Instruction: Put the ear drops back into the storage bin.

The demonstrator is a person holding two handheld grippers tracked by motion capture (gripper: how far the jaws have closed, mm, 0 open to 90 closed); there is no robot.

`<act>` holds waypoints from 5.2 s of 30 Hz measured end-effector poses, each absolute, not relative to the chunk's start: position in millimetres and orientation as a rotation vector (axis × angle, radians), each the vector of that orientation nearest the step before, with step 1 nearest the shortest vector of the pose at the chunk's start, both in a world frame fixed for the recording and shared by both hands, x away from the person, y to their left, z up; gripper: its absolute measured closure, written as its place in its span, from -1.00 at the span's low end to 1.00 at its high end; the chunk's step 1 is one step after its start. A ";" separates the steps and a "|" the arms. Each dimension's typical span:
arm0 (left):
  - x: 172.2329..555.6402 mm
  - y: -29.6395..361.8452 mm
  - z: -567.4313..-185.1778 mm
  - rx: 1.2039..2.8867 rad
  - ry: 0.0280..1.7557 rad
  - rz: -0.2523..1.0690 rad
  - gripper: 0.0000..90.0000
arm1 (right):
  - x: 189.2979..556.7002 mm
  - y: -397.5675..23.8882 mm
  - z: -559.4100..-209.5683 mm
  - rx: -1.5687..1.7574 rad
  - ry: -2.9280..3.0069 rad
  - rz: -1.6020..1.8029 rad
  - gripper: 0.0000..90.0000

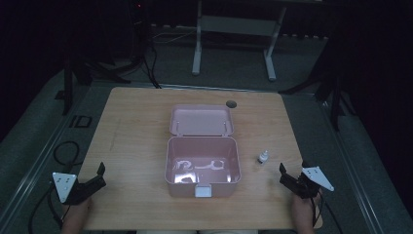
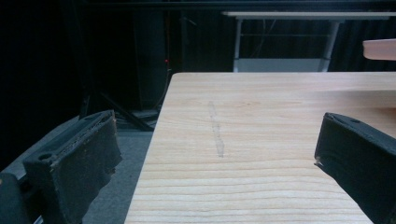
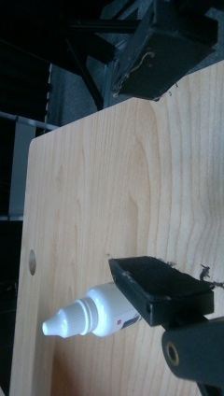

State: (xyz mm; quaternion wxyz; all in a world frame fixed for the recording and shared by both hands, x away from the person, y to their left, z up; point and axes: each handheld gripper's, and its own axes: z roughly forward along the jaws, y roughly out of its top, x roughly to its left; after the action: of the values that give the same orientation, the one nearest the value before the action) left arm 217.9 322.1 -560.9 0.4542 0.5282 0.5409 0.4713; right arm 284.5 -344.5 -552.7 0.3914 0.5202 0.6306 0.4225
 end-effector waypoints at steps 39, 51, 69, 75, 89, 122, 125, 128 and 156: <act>218.3 321.8 -561.5 1.331 1.331 1.132 -0.99 | 300.7 -347.5 -517.3 1.594 2.179 0.843 -0.74; 219.0 321.6 -561.8 1.337 1.332 1.130 -0.99 | 299.9 -336.9 -508.2 1.553 2.394 0.590 -0.75; 220.2 319.3 -562.6 1.369 1.325 1.136 -0.99 | 304.1 -324.2 -493.8 1.480 2.759 0.117 -0.67; 220.3 318.9 -562.6 1.373 1.323 1.135 -0.99 | 306.2 -320.4 -494.8 1.434 2.824 0.004 -0.67; 220.3 319.1 -562.7 1.371 1.322 1.132 -0.99 | 324.4 -305.4 -494.0 1.371 2.867 -0.005 -0.72; 221.4 319.1 -563.0 1.383 1.313 1.115 -0.99 | 412.2 -271.8 -476.8 1.513 2.781 0.111 -0.62; 221.3 319.1 -563.0 1.387 1.310 1.115 -0.99 | 418.4 -265.0 -477.0 1.512 2.782 0.101 -0.59; 221.3 319.2 -563.0 1.383 1.310 1.112 -0.99 | 425.5 -256.6 -478.3 1.499 2.799 0.072 -0.56; 221.3 319.1 -563.1 1.393 1.299 1.106 -0.99 | 442.8 -233.9 -501.6 1.325 2.897 -0.136 0.32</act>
State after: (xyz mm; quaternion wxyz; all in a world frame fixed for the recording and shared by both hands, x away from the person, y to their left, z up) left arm 221.3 319.1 -563.1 0.4523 0.5641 0.5260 0.4478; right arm 442.8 -233.9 -501.6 -0.0234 0.4155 0.9083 -0.0426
